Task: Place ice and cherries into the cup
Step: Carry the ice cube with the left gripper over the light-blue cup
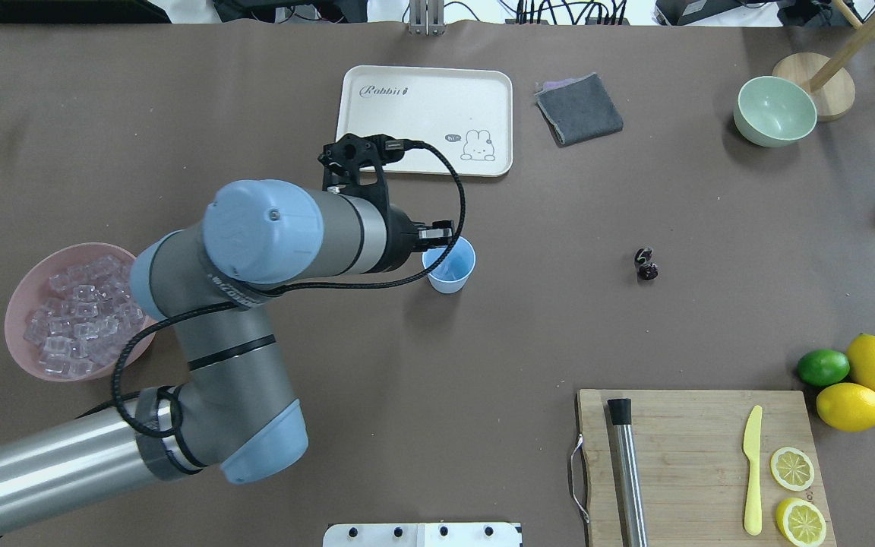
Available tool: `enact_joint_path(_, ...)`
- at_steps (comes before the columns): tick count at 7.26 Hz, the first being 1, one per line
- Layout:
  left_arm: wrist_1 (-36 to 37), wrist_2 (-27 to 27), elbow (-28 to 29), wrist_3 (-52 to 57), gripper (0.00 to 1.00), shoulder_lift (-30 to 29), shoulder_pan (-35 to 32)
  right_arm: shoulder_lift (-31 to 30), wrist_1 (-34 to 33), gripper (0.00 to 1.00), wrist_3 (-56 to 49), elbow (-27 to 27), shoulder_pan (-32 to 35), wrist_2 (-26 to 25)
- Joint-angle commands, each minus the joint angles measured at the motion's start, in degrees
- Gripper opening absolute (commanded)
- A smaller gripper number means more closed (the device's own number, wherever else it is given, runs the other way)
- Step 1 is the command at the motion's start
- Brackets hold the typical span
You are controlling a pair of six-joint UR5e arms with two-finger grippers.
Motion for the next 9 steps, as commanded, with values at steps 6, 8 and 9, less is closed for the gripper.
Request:
enact_joint_path(6, -0.52, 2.58, 7.43, 0.13, 0.00, -2.36, 0.80, 0.11, 0.16, 1.00, 0.14, -0.01, -0.09, 0.22)
enact_joint_path(8, -0.17, 3.02, 7.51, 0.22, 0.92, -2.36, 1.33, 0.11, 0.25, 1.00, 0.14, -0.01, -0.09, 0.22)
enact_joint_path(9, -0.26, 4.85, 7.17, -0.04, 0.97, -2.27, 1.42, 0.11, 0.25, 1.00, 0.14, -0.01, -0.09, 0.30)
